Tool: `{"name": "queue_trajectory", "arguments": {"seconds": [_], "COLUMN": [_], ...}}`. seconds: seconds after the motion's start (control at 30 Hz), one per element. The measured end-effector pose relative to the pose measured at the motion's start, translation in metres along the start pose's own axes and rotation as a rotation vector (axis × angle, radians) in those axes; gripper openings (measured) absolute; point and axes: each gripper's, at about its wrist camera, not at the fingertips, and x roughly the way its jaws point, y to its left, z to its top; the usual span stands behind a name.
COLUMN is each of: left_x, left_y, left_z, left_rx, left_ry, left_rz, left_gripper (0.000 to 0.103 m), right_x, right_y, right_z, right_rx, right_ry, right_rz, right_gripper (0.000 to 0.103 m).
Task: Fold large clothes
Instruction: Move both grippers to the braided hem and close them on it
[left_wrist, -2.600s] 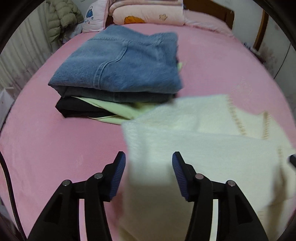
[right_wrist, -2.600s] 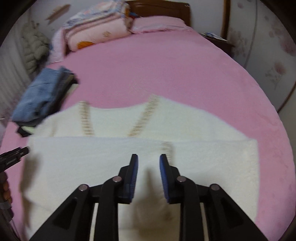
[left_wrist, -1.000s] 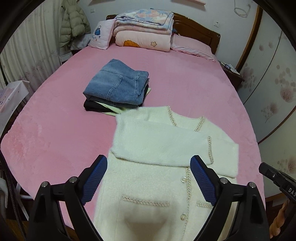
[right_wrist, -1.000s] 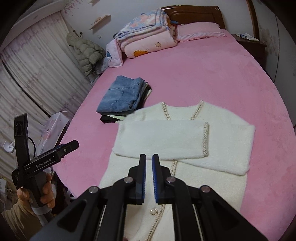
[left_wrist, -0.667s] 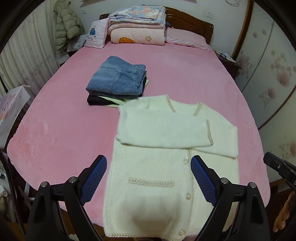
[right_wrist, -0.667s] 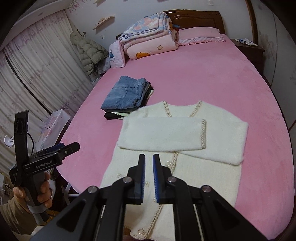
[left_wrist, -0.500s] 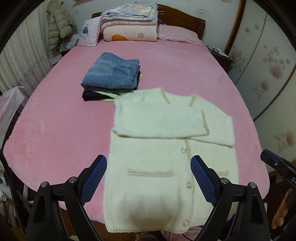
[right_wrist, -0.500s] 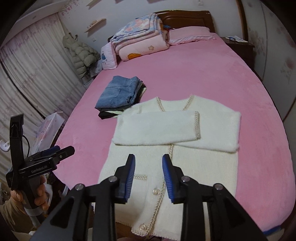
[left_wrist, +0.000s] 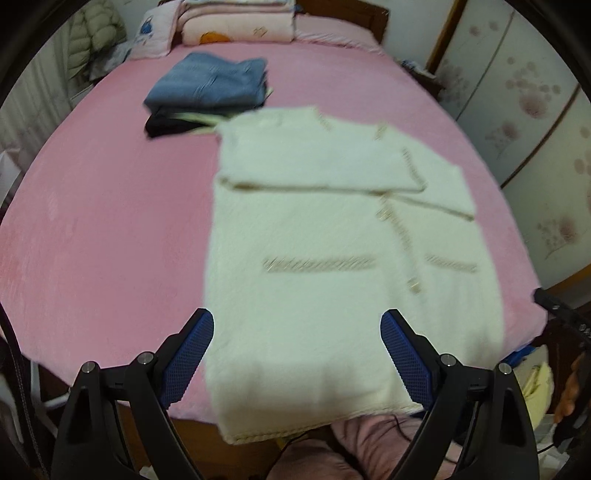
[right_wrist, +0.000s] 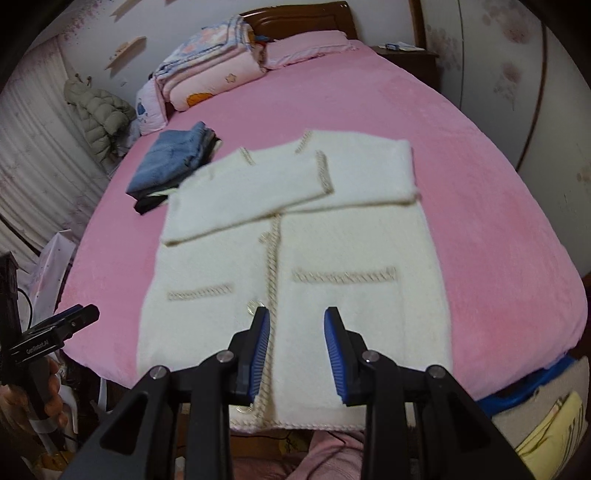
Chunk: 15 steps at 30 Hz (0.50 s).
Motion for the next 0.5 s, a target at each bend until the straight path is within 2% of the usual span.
{"name": "queue_trajectory", "arguments": {"seconds": [0.2, 0.33, 0.5], "left_x": [0.059, 0.081, 0.099], "left_y": [0.048, 0.069, 0.085], "left_z": [-0.058, -0.086, -0.106], "left_rx": [-0.088, -0.118, -0.184], "left_ry": [0.174, 0.212, 0.239], "left_rz": [0.009, -0.005, -0.093], "left_gripper": [0.087, 0.087, 0.087], "right_x": [0.028, 0.040, 0.048], "right_y": [-0.036, -0.055, -0.071], "right_z": [-0.037, -0.054, -0.066], "right_rx": [0.011, 0.025, 0.028], "right_ry": [0.061, 0.102, 0.134], "right_rz": [-0.058, -0.063, -0.066], "right_gripper": [0.031, 0.031, 0.031]}}
